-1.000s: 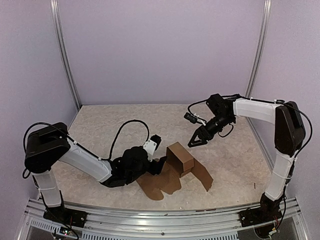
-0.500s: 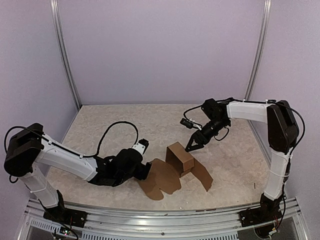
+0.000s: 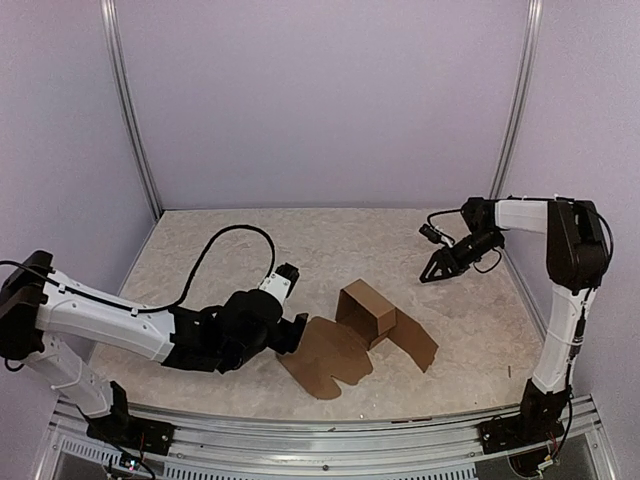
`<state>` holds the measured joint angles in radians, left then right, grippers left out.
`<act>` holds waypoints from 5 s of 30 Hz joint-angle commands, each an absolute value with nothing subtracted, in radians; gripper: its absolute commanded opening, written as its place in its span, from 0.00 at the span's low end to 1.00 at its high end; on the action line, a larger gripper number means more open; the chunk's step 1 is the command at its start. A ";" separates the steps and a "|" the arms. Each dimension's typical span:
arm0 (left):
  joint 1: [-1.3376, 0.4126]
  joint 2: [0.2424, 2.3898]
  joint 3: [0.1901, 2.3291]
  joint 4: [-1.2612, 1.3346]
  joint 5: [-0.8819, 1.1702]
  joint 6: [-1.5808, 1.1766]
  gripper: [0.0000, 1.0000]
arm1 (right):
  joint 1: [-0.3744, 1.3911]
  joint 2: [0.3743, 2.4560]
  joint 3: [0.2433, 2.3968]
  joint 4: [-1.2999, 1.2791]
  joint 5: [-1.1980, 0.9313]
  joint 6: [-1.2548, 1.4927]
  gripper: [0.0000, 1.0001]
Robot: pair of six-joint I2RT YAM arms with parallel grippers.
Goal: Fold the paper box
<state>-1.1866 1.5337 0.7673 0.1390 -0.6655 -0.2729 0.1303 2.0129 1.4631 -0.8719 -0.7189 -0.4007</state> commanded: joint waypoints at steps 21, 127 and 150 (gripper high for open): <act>-0.924 1.680 0.941 0.217 0.036 0.181 0.74 | 0.147 1.451 0.903 -0.662 -0.600 -0.612 0.62; -1.086 2.110 1.032 0.968 -0.431 1.450 0.25 | 0.250 1.241 0.762 -0.609 -0.512 -0.587 0.62; -1.138 2.066 1.155 0.667 -0.622 1.238 0.01 | 0.249 1.246 0.813 -0.631 -0.581 -0.563 0.62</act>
<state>-1.1141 2.1078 1.0740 0.8845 -0.5068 1.4300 0.2356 1.2469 0.7704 -0.6006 -0.5323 -0.5808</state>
